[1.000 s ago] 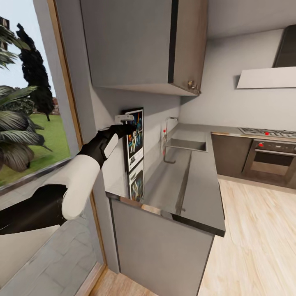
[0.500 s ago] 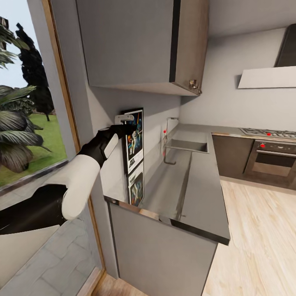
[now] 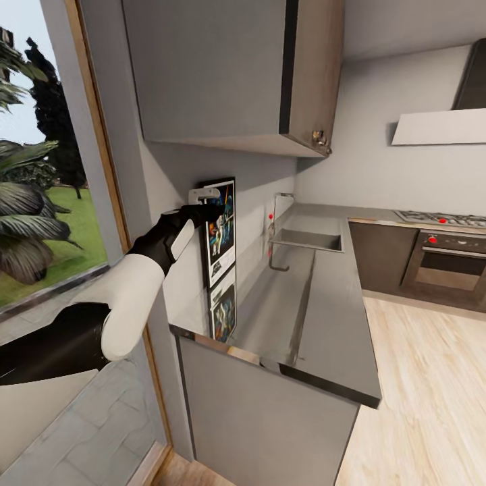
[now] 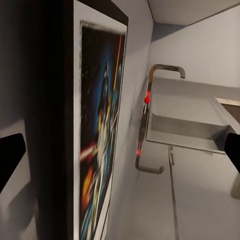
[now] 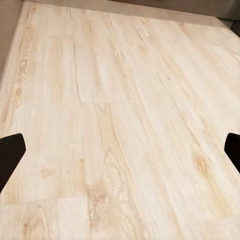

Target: Pick up the poster from the kitchen countertop and hang it on one of the wall nails in the kitchen.

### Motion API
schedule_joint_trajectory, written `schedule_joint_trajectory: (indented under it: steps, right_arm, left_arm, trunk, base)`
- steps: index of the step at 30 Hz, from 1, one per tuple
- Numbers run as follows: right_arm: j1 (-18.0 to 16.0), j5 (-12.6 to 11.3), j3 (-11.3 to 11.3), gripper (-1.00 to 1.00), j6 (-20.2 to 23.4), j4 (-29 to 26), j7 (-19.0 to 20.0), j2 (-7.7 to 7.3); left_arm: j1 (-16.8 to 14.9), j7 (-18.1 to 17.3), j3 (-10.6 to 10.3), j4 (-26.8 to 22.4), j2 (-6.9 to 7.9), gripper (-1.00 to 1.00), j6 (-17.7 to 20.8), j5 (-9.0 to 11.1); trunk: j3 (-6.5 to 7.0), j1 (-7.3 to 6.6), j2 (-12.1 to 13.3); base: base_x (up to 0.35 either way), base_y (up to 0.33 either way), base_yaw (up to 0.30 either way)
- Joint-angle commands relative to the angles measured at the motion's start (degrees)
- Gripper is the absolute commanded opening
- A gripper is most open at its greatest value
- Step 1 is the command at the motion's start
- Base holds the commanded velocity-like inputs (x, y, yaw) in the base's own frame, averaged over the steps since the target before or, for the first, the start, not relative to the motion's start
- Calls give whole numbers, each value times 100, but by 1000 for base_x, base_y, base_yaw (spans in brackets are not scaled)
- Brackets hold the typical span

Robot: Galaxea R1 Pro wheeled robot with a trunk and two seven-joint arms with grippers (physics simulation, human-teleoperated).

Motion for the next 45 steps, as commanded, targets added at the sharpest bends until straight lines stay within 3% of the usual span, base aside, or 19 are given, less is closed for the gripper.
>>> schedule_joint_trajectory:
  steps: [1,45]
  right_arm:
    - [-5,17,-4,100,-17,5,-17,0]
    - [-12,17,-4,100,-17,5,-17,0]
  left_arm:
    - [-2,-24,28,-9,-4,100,36,13]
    - [-2,-28,36,-9,-4,100,36,13]
  trunk:
    - [-6,0,-3]
    - [-6,0,-3]
  base:
    - [23,0,0]
    - [59,0,0]
